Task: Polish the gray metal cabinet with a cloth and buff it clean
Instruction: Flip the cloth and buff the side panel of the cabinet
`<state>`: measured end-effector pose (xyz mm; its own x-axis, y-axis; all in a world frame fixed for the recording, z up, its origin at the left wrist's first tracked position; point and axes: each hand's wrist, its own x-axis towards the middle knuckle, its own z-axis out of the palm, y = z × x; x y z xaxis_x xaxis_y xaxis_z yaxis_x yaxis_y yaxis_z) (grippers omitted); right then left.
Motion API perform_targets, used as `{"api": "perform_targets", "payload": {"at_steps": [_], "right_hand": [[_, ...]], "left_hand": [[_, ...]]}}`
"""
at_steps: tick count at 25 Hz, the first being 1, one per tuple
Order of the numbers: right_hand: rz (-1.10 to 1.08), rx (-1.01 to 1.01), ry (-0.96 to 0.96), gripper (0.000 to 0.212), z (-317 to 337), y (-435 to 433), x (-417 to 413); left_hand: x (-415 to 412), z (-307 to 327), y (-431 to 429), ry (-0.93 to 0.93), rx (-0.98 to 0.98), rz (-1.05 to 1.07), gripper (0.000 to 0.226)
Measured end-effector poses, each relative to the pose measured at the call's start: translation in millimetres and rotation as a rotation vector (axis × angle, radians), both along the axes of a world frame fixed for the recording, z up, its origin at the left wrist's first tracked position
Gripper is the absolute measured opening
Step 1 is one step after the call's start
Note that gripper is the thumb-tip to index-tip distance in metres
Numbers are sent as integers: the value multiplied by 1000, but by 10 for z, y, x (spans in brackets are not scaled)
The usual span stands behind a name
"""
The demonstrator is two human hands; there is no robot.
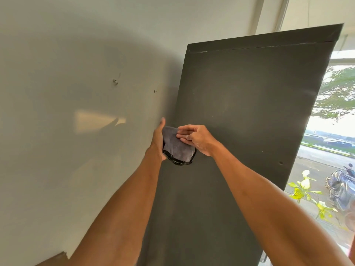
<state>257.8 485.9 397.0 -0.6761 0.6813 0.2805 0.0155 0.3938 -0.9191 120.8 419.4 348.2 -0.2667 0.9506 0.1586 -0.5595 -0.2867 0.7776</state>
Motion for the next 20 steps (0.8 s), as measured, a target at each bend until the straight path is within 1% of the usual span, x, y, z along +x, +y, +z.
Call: {"api": "perform_targets", "payload": {"at_steps": [2, 3, 5, 7, 9, 10, 11, 12, 14, 16, 18, 20], "right_hand": [[-46, 58, 33, 39, 31, 49, 53], [-101, 132, 36, 35, 31, 104, 76], [-214, 276, -10, 31, 13, 197, 136], [-256, 341, -40, 35, -48, 204, 182], [-288, 408, 12, 32, -118, 148, 236], [-275, 427, 39, 27, -148, 109, 256], [-218, 420, 36, 24, -179, 61, 271], [-134, 393, -7, 26, -214, 1, 282], [-4, 357, -135, 40, -289, -127, 316], [14, 365, -171, 50, -368, -196, 331], [19, 334, -145, 52, -438, -222, 363], [42, 323, -151, 52, -483, -254, 401]], "left_hand": [[-64, 46, -80, 85, -17, 38, 59], [-89, 62, -102, 109, -43, 72, 53], [-113, 78, -135, 127, -93, 132, 51], [-94, 97, -193, 121, -102, 145, 48], [-40, 104, -212, 107, -116, 150, 45], [-7, 100, -209, 97, -120, 159, 45], [35, 90, -220, 88, -124, 172, 46], [73, 81, -219, 82, -131, 179, 47], [167, 89, -249, 86, -153, 194, 47], [240, 85, -293, 93, -172, 213, 46], [307, 61, -361, 90, -185, 219, 44], [334, 24, -418, 135, -233, 224, 42]]}}
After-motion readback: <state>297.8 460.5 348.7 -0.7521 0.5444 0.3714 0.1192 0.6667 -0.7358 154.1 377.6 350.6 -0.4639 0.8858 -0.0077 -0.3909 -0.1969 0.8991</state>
